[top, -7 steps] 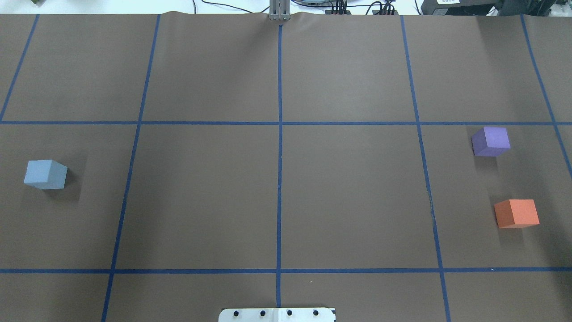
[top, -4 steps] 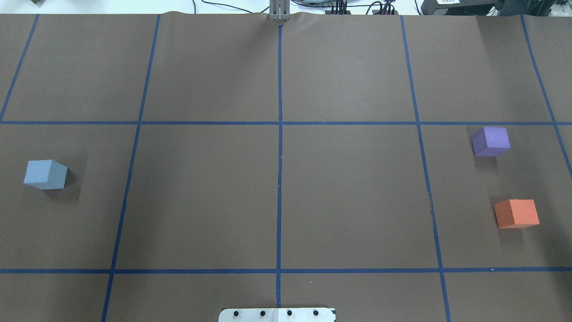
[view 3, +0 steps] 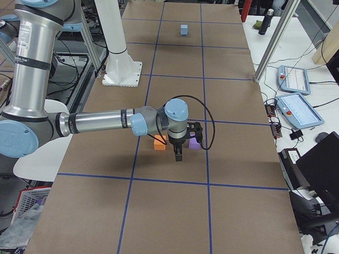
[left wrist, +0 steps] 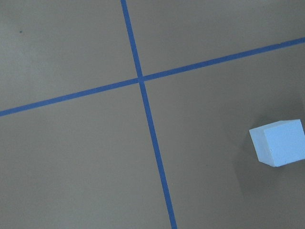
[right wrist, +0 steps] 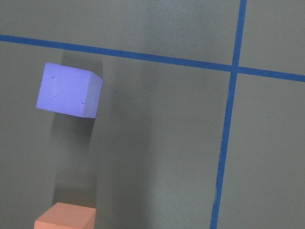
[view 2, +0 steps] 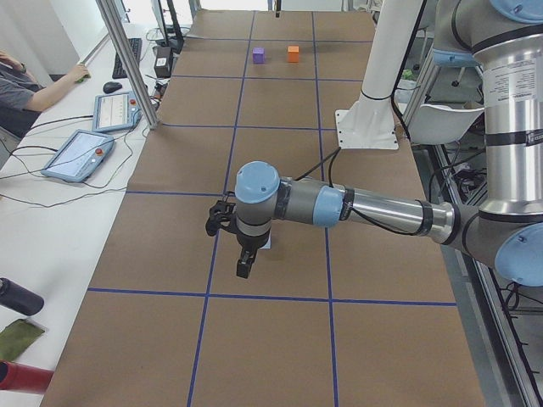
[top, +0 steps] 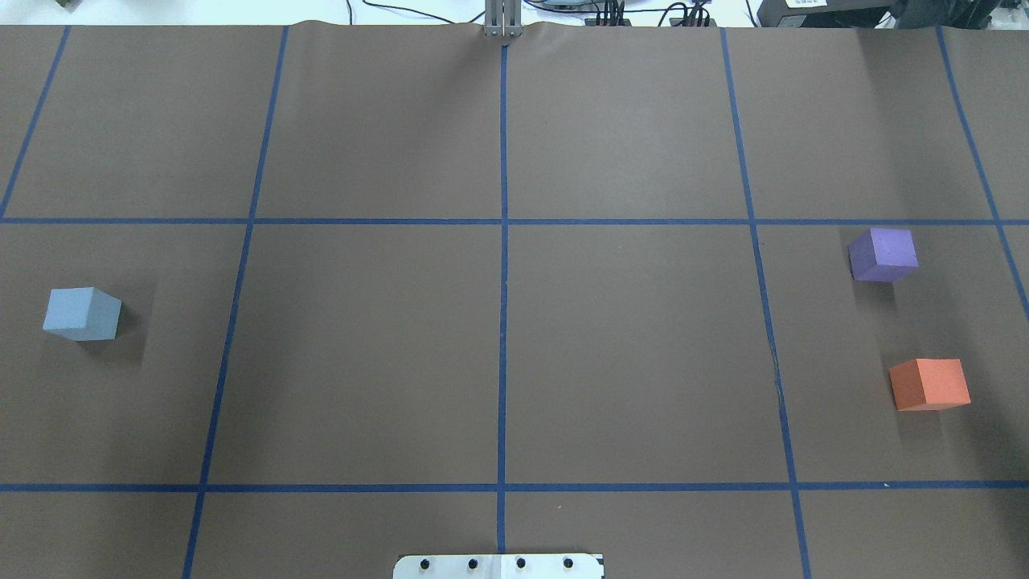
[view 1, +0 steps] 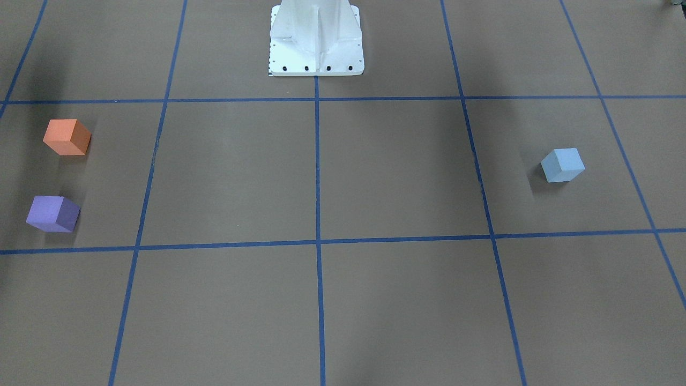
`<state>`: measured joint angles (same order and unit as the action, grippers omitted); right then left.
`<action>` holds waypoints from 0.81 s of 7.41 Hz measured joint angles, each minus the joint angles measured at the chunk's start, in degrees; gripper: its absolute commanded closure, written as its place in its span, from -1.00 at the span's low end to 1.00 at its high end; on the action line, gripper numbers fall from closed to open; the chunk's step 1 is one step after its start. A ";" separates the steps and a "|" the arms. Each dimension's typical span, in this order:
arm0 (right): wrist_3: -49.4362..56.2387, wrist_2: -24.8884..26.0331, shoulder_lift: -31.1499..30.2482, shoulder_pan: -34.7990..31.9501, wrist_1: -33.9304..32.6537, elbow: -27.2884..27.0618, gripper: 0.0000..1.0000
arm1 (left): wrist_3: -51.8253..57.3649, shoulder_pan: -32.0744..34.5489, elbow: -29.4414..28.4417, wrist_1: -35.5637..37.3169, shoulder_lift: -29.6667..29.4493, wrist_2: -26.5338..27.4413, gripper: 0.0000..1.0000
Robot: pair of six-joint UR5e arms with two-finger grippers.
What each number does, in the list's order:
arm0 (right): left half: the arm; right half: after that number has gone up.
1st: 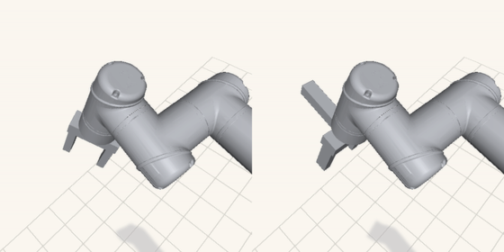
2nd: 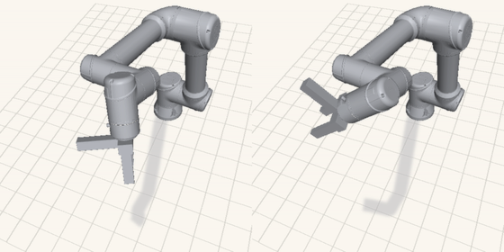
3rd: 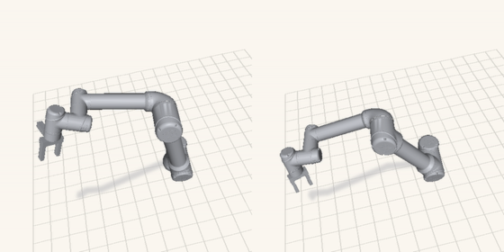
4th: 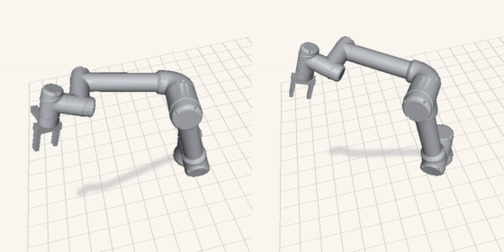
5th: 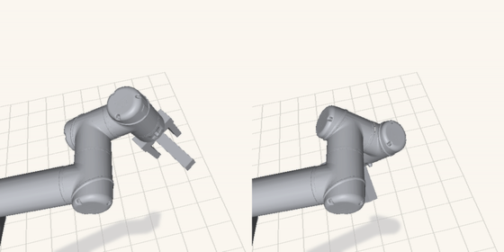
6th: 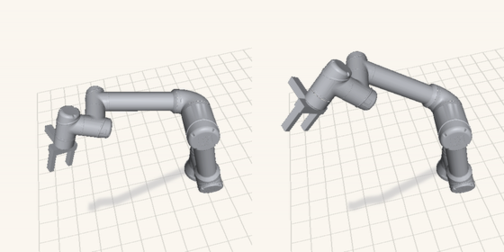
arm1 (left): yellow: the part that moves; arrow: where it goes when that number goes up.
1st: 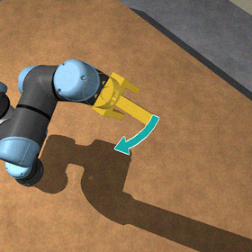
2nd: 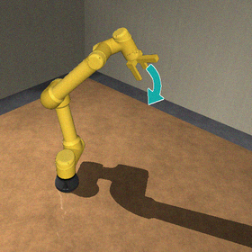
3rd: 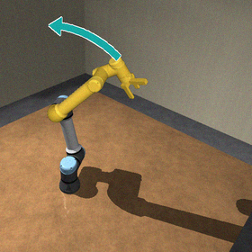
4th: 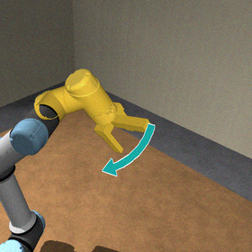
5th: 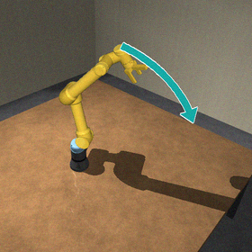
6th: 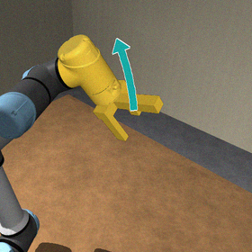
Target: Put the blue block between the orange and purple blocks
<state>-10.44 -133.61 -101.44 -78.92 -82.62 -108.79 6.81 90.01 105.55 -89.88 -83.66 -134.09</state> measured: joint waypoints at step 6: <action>-2.64 0.10 1.85 1.90 0.00 -0.02 -1.00 | -31.19 -18.52 -8.04 -22.83 -2.95 -2.48 -1.00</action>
<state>-13.08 -133.51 -99.59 -77.02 -82.62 -108.81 -24.37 71.49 97.51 -112.71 -86.61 -136.57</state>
